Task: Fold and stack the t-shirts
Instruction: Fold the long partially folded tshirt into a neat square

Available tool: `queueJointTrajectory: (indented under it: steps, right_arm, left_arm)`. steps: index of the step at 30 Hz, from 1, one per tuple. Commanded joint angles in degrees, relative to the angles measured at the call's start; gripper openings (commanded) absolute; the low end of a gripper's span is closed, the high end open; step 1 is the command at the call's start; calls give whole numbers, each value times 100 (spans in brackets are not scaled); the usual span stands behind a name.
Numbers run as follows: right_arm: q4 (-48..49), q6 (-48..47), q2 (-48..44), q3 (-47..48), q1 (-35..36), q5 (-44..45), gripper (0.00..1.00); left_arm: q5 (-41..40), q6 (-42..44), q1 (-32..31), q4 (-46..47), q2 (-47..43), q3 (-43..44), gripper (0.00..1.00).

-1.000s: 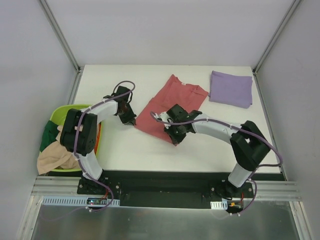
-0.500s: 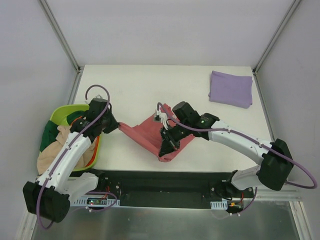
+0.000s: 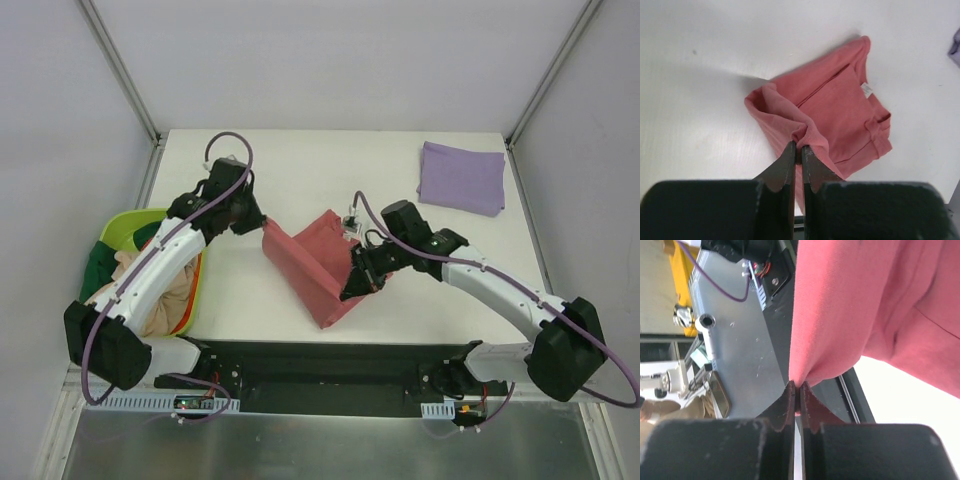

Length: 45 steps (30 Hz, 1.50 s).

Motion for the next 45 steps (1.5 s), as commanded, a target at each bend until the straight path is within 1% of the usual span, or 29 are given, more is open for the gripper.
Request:
queueJointTrajectory:
  steps: [1,6,13,19,21,26,28,29,30,31,33,35,36,37,41,45]
  right_arm:
    - [-315,45,-495,-205,-516,-166,1]
    - [-552,-139,-671,-371,-1175,-140,1]
    - [-702,-184,-610,-670,-2089,62,1]
    - [-579,-78,-408,-925,-2363,545,1]
    - [-518,-43,-320,-969,-2407,922,1]
    - [-237,-69,83,-1005,-2556,1556,7]
    - [-131,-26,277,-961,-2583,1749,10]
    - [-35,18,373,-935,-2600,1881,13]
    - [9,62,418,-900,-2609,2073,19]
    - [19,28,462,-838,-2618,2232,26]
    - [-42,45,462,-672,-2609,2618,42]
    - [-244,-34,393,-505,-2609,2778,62]
    - [-358,-51,296,-451,-2609,2857,75]
    - [-437,-60,191,-416,-2609,2866,96]
    - [-623,-26,-336,-459,-2574,2543,96]
    - [-124,386,-645,-644,-2276,1796,96]
  left_arm:
    - [-439,196,-156,362,641,946,0]
    - [-351,380,-314,406,1573,1851,0]
    - [18,679,-507,415,3031,3195,0]
    - [291,873,-657,415,4183,4067,0]
    - [370,899,-674,406,4526,4304,0]
    - [423,882,-701,415,5309,4867,0]
    - [590,873,-710,415,5520,5008,0]
    - [599,864,-701,415,5599,5061,0]
    - [599,873,-710,415,5670,5122,0]
    - [651,908,-701,406,5722,5184,7]
    - [826,987,-701,406,5741,5272,47]
    - [985,1022,-701,406,5627,5281,64]
    - [1029,1057,-701,406,5513,5255,77]
    - [1047,1084,-701,406,5382,5159,99]
    - [1082,1110,-710,415,4530,4527,99]
    - [1345,1023,-701,467,3817,3368,99]
